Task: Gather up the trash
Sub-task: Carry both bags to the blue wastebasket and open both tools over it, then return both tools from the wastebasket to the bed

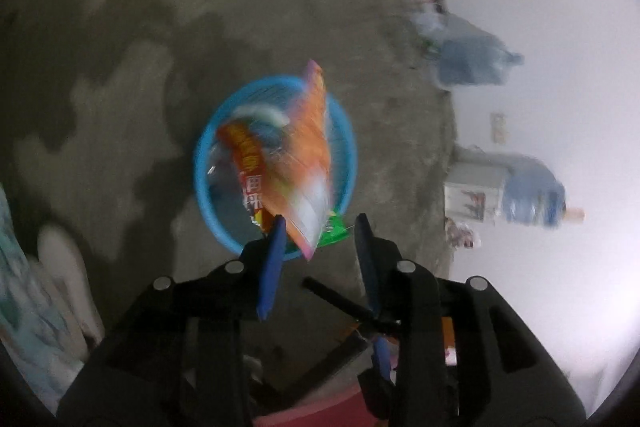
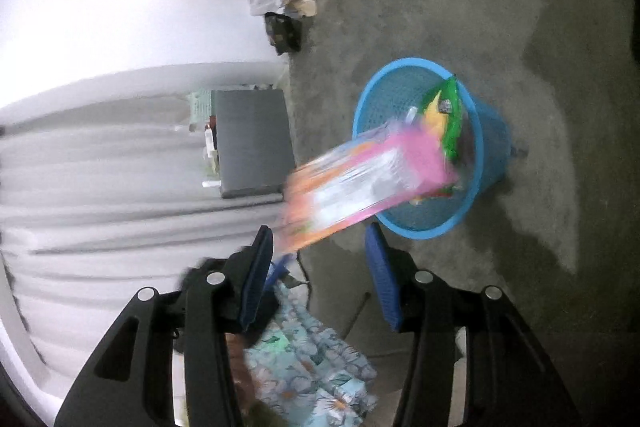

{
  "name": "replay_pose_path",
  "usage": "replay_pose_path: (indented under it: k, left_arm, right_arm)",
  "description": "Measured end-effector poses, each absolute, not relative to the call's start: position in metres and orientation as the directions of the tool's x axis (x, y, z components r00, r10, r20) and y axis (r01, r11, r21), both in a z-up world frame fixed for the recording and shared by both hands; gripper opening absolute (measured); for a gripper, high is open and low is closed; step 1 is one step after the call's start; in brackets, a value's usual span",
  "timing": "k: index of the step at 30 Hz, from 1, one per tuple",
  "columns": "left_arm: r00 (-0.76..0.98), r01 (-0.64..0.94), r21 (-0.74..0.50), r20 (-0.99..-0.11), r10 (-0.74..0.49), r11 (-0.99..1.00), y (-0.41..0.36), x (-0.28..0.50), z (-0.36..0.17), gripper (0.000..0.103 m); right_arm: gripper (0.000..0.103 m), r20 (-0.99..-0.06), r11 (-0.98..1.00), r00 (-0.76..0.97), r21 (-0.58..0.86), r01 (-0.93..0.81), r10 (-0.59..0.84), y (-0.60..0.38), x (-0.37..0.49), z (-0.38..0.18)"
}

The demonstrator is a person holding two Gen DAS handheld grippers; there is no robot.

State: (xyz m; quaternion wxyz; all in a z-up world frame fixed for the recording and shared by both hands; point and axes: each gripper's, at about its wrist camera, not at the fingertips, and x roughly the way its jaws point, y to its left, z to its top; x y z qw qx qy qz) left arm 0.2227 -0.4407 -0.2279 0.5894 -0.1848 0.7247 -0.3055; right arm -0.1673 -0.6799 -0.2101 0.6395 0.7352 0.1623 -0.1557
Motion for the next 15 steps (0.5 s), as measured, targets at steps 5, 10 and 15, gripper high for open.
replay_pose_path:
  k: [5, 10, 15]
  left_arm:
    - [-0.212, 0.095, -0.653, -0.751, -0.625, 0.752, -0.422, 0.221, -0.224, 0.042]
    - [-0.159, 0.164, -0.683, -0.73, -0.664, 0.712, -0.405, 0.221, -0.181, 0.047]
    - [-0.117, 0.257, -0.706, -0.7, -0.704, 0.659, -0.37, 0.214, -0.116, 0.049]
  right_arm:
    - [0.048, -0.418, -0.127, 0.908, 0.9, 0.417, 0.019, -0.68, -0.17, -0.204]
    - [0.047, -0.428, -0.092, 0.903, 0.898, 0.43, 0.04, -0.674, -0.163, -0.198]
    - [0.047, -0.463, -0.025, 0.884, 0.885, 0.465, 0.058, -0.67, -0.153, -0.188]
